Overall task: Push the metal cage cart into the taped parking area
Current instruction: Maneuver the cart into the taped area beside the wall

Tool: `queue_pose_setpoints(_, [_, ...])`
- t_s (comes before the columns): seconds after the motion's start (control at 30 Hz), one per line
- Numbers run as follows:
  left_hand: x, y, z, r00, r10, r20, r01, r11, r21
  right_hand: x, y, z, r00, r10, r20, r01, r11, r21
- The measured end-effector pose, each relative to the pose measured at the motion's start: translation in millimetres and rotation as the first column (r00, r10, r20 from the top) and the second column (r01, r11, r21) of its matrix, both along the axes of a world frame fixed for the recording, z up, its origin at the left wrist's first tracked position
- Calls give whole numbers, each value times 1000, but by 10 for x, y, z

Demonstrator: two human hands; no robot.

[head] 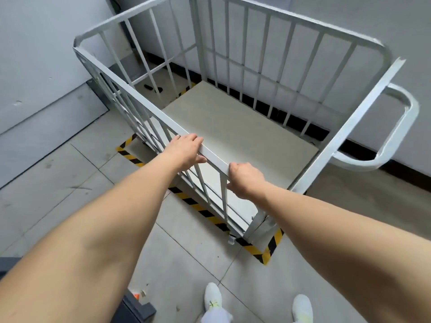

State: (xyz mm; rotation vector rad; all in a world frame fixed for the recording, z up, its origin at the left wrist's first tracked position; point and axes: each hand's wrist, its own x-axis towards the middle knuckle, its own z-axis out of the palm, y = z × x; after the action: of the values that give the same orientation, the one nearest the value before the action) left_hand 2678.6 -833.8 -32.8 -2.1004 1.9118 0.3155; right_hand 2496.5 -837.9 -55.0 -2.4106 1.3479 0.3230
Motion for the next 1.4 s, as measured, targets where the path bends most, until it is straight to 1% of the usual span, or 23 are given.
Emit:
queue_pose_setpoints(0.1, [89,-87,-63,998,-59,11,59,998,23,-13,63,-179,998,-18,60,23,996,-90])
queue_pose_setpoints(0.2, [134,-146,-118,994,-97,-53,100,994,50,-91,62,-277,995,61,83,-44,981,-189])
queue_pose_setpoints(0.27, [155,-175,-160,991,-111,-70,113,993,28,-120,38,-328,989,110,102,-84,969,-233])
queue_pose_setpoints(0.37, [131,-217,-168,990,-141,-27,141,990,2,-138,7,-351,979,156,129,-119,960,-254])
queue_pose_setpoints(0.53, [30,-266,-87,980,-194,53,192,981,32,-200,-36,-353,967,217,133,-176,948,-266])
queue_pose_setpoints(0.7, [-134,-314,-131,981,-191,32,191,982,4,-390,-125,-315,965,223,140,-183,950,-253])
queue_pose_setpoints(0.8, [-354,-420,-159,986,-169,-11,169,985,-23,-610,-243,-306,975,202,94,-169,946,-277])
queue_pose_setpoints(0.93, [-579,-598,-231,984,-166,-57,161,984,-75,-892,-390,-305,982,188,-3,-176,914,-366])
queue_pose_setpoints(1.0, [-572,-666,-244,983,-167,-71,163,985,-60,-962,-401,-333,982,189,-26,-182,890,-418])
queue_pose_setpoints(1.1, [-385,-724,-228,986,-136,-91,136,991,-12,-953,-393,-386,981,192,-7,-174,872,-457])
queue_pose_setpoints(1.2, [-185,-748,-256,992,-114,-60,113,993,-17,-931,-404,-425,986,169,3,-149,874,-463])
queue_pose_setpoints(1.4, [-206,-675,-293,991,-131,6,131,989,-63,-868,-378,-424,993,112,34,-93,929,-357])
